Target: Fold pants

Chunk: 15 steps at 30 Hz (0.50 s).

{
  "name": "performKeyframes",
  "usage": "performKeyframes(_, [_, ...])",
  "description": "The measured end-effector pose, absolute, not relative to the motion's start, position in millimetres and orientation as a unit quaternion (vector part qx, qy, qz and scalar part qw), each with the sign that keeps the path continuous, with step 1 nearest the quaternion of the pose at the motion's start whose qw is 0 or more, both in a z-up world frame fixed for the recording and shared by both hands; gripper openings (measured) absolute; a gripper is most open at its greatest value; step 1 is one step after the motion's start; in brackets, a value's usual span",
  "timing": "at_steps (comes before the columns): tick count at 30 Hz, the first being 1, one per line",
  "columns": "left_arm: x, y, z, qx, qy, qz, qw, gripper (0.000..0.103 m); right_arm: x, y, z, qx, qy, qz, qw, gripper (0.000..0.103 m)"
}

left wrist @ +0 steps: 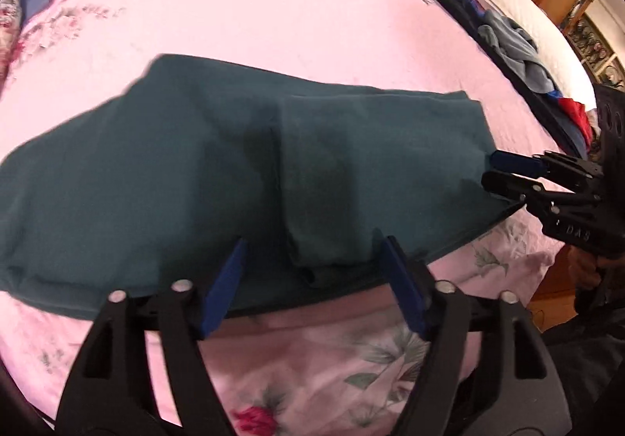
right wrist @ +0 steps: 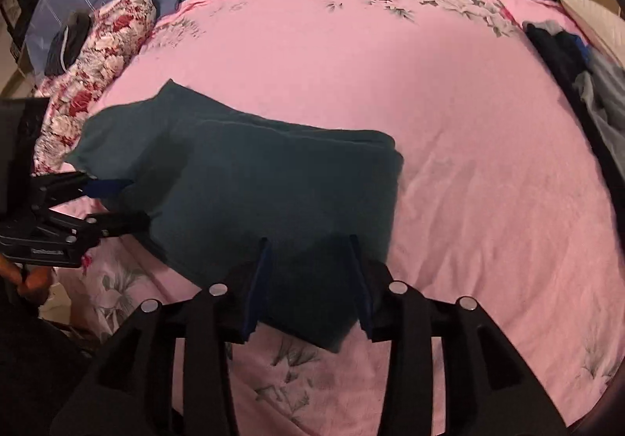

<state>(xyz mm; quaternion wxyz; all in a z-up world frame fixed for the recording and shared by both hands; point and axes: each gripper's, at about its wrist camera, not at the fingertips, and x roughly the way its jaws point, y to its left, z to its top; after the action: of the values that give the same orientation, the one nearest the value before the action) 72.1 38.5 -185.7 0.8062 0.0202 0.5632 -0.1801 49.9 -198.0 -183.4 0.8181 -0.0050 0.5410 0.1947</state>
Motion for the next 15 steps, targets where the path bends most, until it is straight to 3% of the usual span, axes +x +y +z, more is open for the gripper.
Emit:
performKeyframes(2, [72.3, 51.8, -174.9, 0.018, 0.549, -0.155, 0.821, 0.089, 53.2, -183.8, -177.7, -0.032, 0.541, 0.191, 0.818, 0.051])
performKeyframes(6, [79.7, 114.8, -150.3, -0.038, 0.532, -0.083, 0.842, 0.091, 53.7, -144.6, -153.6, -0.056, 0.498, 0.227, 0.835, 0.058])
performKeyframes(15, [80.3, 295.9, -120.6, -0.127, 0.516, 0.076, 0.844, 0.091, 48.5, 34.0, -122.4, -0.124, 0.45, 0.394, 0.792, 0.058])
